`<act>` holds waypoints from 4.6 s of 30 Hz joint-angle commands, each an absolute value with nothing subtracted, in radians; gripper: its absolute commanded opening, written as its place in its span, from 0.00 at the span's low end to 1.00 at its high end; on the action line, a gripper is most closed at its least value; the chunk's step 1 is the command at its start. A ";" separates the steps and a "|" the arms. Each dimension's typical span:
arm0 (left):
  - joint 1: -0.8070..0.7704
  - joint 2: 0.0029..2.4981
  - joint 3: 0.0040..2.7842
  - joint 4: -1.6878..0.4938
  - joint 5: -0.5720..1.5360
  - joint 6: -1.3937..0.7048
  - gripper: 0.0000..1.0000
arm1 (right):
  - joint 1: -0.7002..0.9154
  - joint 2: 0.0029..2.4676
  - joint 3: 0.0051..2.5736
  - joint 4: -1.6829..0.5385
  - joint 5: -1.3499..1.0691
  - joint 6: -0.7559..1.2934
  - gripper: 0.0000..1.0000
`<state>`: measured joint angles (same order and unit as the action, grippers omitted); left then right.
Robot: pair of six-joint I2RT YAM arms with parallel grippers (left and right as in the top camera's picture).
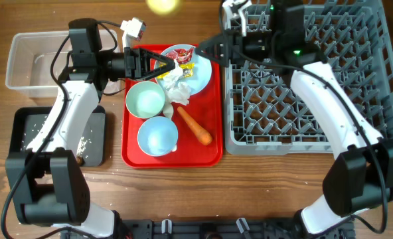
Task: Sort waste into correct bins and load items into the dishwasher rack
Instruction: 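Grasp the yellow cup with the left gripper and lift it, then carry the yellow cup toward the dishwasher rack with the left gripper, then lower the yellow cup into the rack and open the left gripper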
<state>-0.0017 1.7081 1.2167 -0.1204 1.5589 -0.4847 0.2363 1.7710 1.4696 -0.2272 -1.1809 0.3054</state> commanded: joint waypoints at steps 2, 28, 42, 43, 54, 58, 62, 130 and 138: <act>-0.004 1.698 1.219 -0.119 1.558 -0.479 0.49 | 0.162 1.781 1.480 -0.327 -1.088 0.194 0.52; -0.305 2.111 2.206 -0.556 0.055 -0.264 0.87 | 0.059 1.562 1.480 -0.844 -0.517 0.156 0.85; -0.342 2.492 2.278 -0.388 0.128 -0.269 0.90 | 0.059 1.561 1.480 -0.931 -0.467 0.131 0.87; -0.345 2.511 2.278 -0.385 0.110 -0.270 0.90 | 0.059 1.561 1.480 -0.933 -0.467 0.131 0.87; -0.349 2.615 2.278 -0.359 0.092 -0.299 0.88 | 0.059 1.561 1.480 -0.933 -0.467 0.131 0.88; -0.355 2.632 2.278 -0.357 0.091 -0.299 0.87 | 0.059 1.561 1.480 -0.933 -0.467 0.131 0.88; -0.356 2.663 2.278 -0.375 0.092 -0.299 0.88 | 0.059 1.561 1.480 -0.936 -0.459 0.130 0.89; -0.857 2.226 2.275 -1.503 0.068 0.206 0.38 | -0.434 1.560 1.483 -0.865 -0.765 0.083 0.91; -0.900 2.273 2.275 -1.569 0.064 0.206 0.37 | -0.447 1.560 1.483 -0.892 -0.764 0.077 0.91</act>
